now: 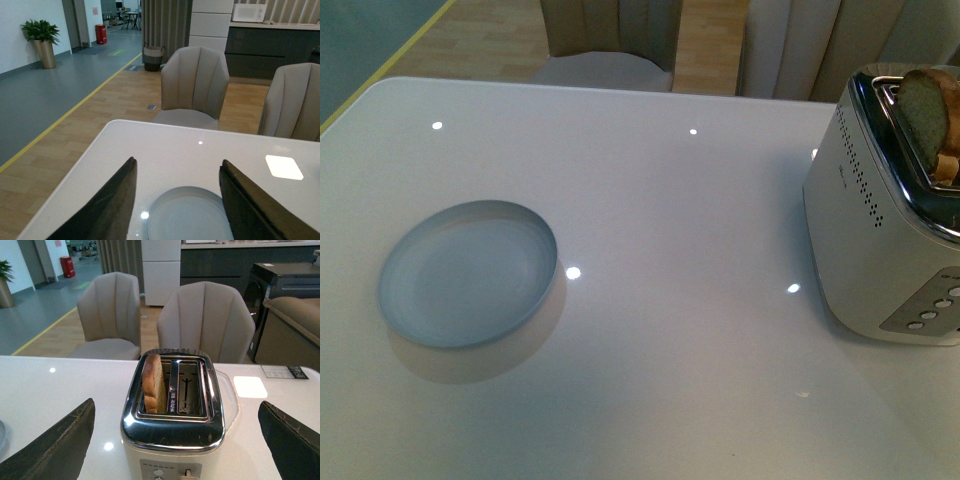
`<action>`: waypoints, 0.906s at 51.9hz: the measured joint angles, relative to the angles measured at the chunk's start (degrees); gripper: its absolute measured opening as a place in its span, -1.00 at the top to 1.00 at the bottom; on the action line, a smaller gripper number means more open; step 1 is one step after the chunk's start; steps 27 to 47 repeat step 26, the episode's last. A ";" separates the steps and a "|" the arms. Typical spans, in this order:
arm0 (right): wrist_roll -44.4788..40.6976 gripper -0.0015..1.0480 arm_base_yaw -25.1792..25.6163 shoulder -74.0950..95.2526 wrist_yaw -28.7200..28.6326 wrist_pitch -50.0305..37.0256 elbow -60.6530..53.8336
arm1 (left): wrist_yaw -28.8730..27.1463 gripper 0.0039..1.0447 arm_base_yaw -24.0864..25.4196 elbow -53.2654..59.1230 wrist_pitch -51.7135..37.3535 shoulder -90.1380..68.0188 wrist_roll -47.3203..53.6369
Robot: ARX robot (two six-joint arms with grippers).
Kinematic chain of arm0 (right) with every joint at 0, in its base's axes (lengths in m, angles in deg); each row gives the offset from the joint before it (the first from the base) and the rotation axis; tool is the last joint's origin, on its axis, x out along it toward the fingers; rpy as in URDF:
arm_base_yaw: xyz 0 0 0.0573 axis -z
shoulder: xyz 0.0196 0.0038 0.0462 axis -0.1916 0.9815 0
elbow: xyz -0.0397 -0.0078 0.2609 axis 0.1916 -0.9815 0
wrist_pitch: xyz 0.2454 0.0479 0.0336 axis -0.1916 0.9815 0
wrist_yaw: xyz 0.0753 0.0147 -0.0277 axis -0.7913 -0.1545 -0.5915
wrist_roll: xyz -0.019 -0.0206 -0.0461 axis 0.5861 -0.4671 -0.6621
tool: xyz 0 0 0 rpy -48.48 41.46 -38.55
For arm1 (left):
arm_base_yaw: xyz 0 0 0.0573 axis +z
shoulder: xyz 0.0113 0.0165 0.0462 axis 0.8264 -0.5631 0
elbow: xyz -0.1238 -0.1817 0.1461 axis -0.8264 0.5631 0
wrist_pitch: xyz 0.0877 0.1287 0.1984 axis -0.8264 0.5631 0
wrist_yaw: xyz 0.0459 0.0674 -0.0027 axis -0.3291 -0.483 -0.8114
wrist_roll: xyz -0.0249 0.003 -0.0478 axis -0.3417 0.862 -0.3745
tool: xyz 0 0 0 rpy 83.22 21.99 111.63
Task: Left arm holds plate, right arm toasts bread
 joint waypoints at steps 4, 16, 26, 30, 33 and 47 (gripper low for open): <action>0.00 -0.83 0.00 0.00 0.00 0.00 0.00 | 0.00 -0.29 0.00 0.00 0.00 0.00 0.00; 0.00 -0.83 0.00 0.00 0.00 0.00 0.00 | 0.00 -0.88 0.00 0.00 0.00 0.00 0.02; -0.02 -0.83 0.00 0.00 0.00 0.00 0.00 | 0.00 -0.87 0.00 0.00 0.00 0.00 0.02; -0.02 -0.83 0.00 0.00 0.00 0.00 0.00 | 0.00 -0.87 0.00 0.00 0.00 0.00 0.02; -0.02 -0.83 0.00 0.00 0.00 0.00 0.00 | 0.00 -0.87 0.00 0.00 0.00 0.00 0.02; -0.02 -0.83 0.00 0.00 0.00 0.00 0.00 | 0.00 -0.87 0.00 0.00 0.00 0.00 0.02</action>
